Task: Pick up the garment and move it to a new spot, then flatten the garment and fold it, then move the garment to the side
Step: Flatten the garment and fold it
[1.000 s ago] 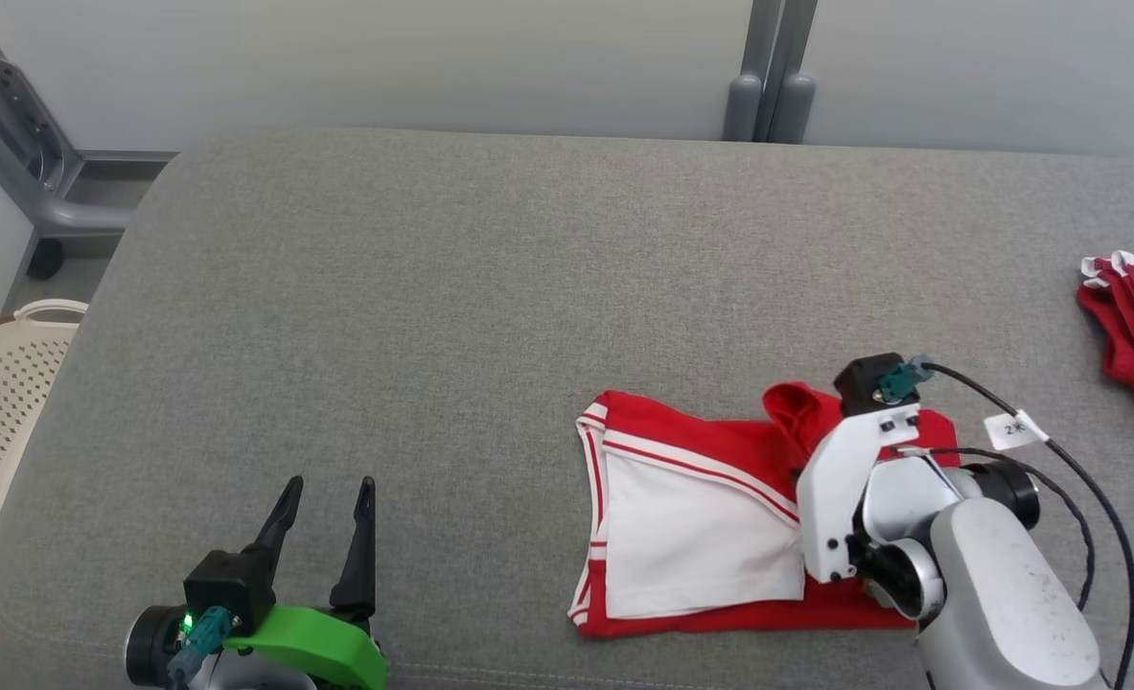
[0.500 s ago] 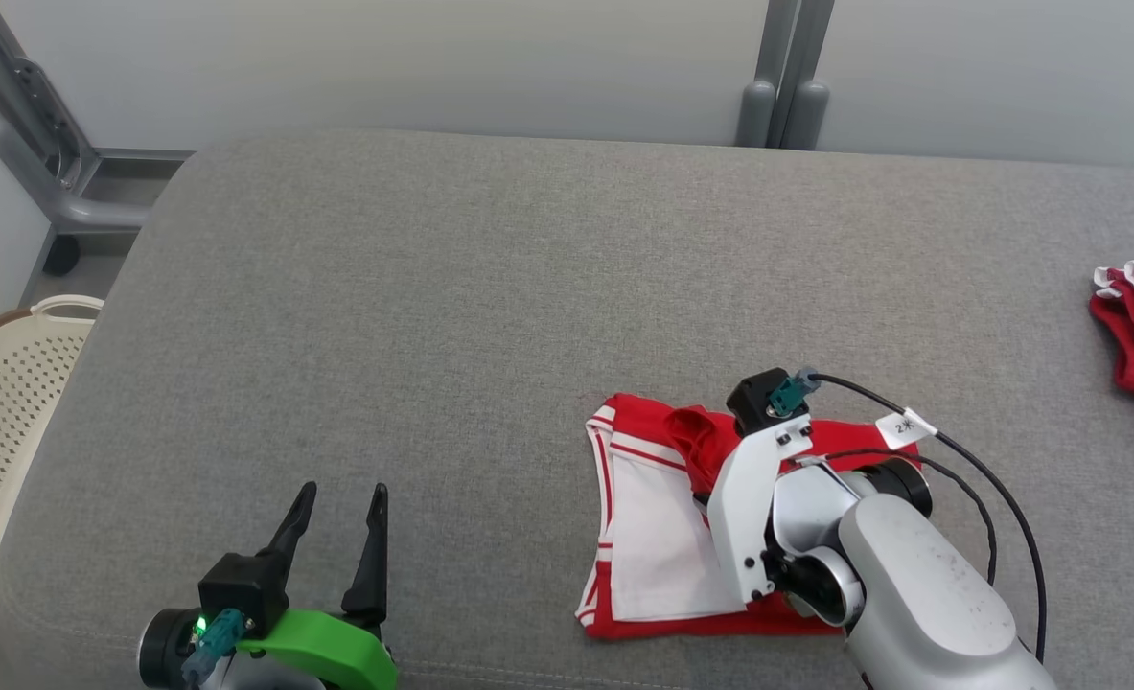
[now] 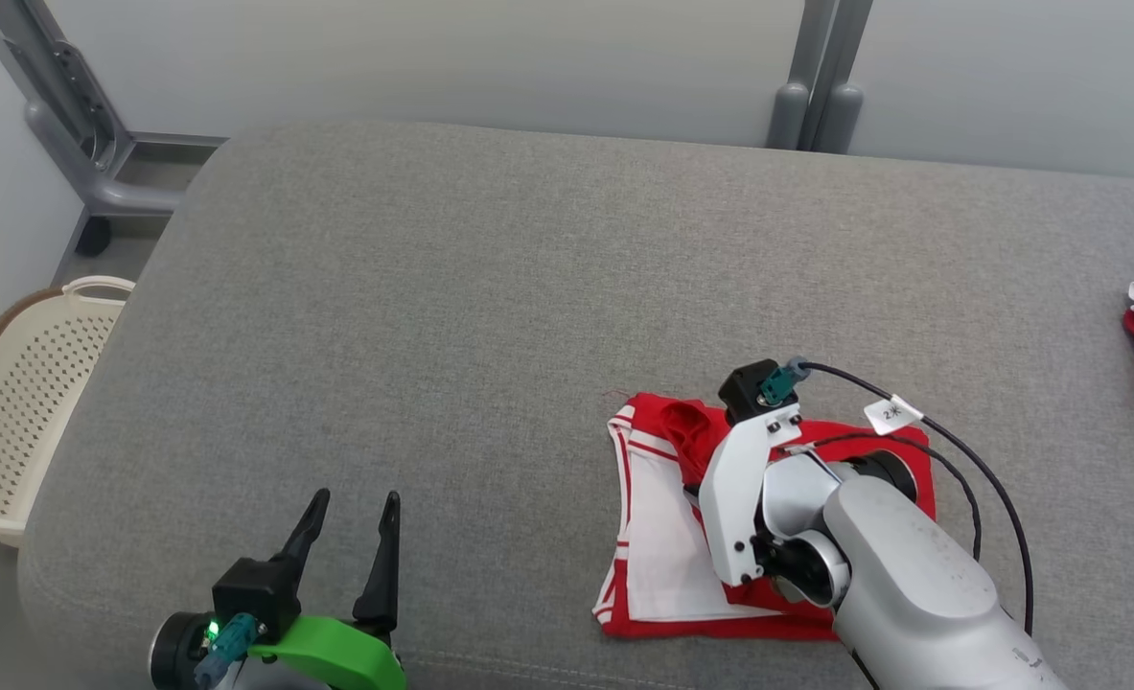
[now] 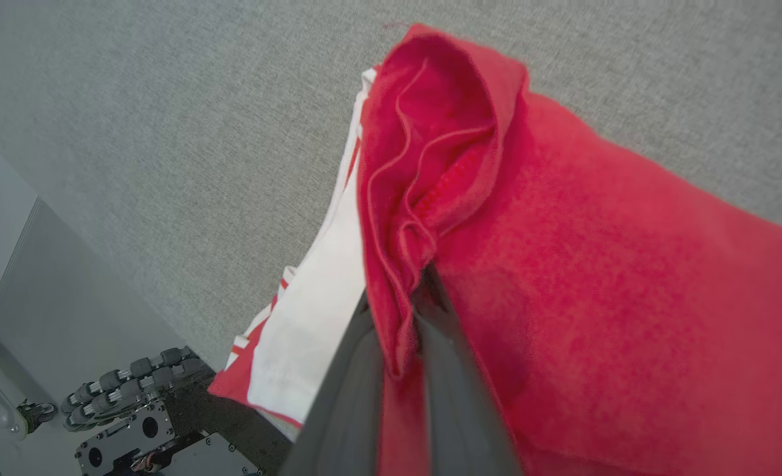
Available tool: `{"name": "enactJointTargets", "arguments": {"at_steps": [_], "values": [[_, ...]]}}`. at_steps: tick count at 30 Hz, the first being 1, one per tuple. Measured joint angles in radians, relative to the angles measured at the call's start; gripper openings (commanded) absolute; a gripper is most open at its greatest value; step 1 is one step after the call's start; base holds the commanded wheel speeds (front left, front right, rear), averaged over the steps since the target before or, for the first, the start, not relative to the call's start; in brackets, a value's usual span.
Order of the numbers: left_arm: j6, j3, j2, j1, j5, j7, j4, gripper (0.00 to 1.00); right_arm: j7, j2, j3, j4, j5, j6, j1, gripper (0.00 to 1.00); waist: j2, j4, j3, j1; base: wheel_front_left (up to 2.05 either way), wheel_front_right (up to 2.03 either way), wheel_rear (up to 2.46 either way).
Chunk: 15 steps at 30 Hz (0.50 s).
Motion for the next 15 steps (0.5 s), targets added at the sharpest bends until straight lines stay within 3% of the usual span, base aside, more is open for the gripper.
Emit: {"name": "enactJointTargets", "arguments": {"at_steps": [2,3,4,5,15], "values": [[0.0,-0.004,0.0,0.0,-0.001,0.0,0.002,1.0,-0.011,-0.001,0.01,0.018,0.009,0.0,-0.013,0.0,0.0,0.006,0.001,0.0,0.0,0.0,0.0],[0.0,-0.005,0.0,0.0,-0.001,0.0,0.003,1.0,-0.015,-0.001,0.016,0.027,0.014,0.0,-0.019,0.07,0.0,0.009,0.002,0.0,0.0,0.0,0.0],[0.0,-0.005,0.0,0.0,-0.001,0.0,0.004,1.0,-0.018,-0.001,0.023,0.035,0.017,0.0,-0.025,0.39,0.0,0.012,0.002,0.0,0.0,0.0,0.0],[0.0,-0.005,0.0,0.0,-0.001,0.0,0.005,1.0,-0.019,-0.001,0.032,0.042,0.021,0.0,-0.03,1.0,0.0,0.014,0.002,0.0,0.0,0.0,0.0],[0.0,0.013,0.0,0.0,-0.001,0.0,0.008,1.0,-0.12,0.001,0.062,0.021,0.149,0.0,-0.087,1.0,0.0,0.004,-0.002,0.0,0.0,0.0,0.0]]}}
